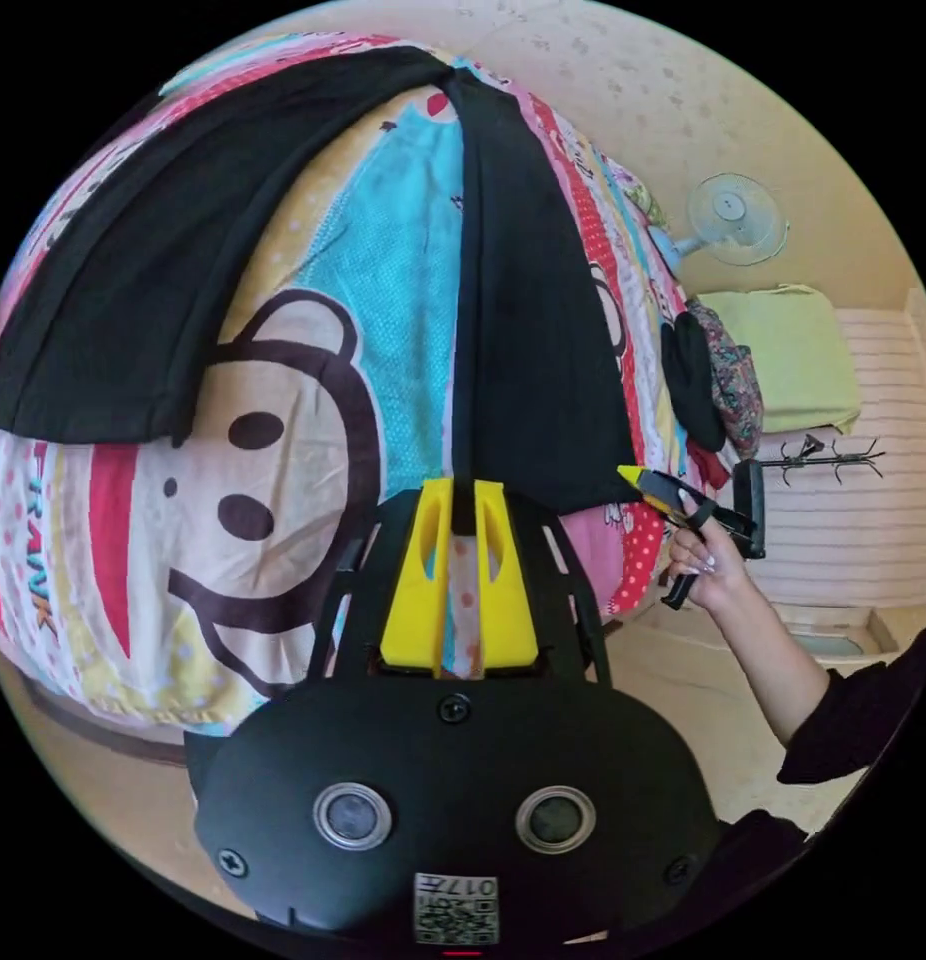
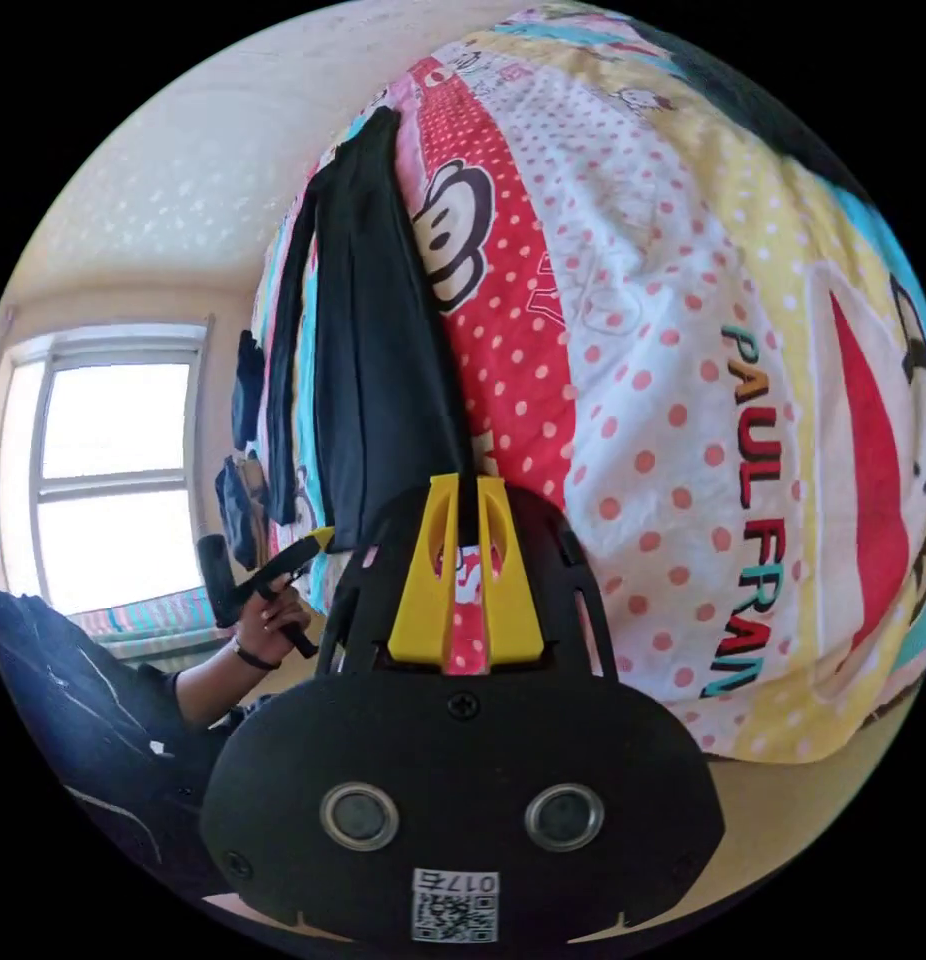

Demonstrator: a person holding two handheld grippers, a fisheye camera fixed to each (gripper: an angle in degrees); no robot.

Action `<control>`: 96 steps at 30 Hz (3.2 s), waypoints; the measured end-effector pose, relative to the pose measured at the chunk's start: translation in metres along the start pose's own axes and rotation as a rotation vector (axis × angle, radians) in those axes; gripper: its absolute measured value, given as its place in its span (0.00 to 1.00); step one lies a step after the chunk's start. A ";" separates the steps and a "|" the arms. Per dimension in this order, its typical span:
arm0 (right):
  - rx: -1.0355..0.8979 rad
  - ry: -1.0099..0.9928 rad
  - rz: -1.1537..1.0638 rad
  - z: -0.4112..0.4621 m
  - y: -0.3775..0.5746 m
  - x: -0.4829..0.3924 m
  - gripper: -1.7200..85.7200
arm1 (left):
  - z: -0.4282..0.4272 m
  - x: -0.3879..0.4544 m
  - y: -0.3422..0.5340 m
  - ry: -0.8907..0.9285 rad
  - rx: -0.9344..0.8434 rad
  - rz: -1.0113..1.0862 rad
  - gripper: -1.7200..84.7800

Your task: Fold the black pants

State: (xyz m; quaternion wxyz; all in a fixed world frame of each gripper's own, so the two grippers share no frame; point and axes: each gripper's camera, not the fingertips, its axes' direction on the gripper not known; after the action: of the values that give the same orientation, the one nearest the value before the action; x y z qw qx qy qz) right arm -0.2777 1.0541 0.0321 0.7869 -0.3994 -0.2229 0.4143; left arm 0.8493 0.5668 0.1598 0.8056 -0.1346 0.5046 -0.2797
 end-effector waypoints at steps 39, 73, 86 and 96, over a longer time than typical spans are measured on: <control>-0.405 -0.188 -0.240 0.185 -0.031 -0.272 0.05 | -0.355 -0.207 -0.051 -0.256 -0.015 0.080 0.07; -0.092 0.295 -0.184 -0.018 -0.072 -0.059 0.14 | -0.113 -0.014 -0.101 0.038 -0.085 0.217 0.17; -0.167 -0.118 -0.106 -0.039 -0.106 -0.018 0.07 | -0.135 0.164 -0.101 0.025 -0.014 0.676 0.21; -0.306 -0.346 -0.086 -0.037 -0.142 -0.059 0.06 | -0.134 0.228 -0.092 -0.173 0.197 0.667 0.20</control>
State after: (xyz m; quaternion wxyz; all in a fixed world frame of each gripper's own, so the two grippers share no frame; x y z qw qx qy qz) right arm -0.2182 0.9404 0.1251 0.6842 -0.4270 -0.4316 0.4040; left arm 0.7777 0.3676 -0.0232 0.9014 0.0928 0.4213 -0.0362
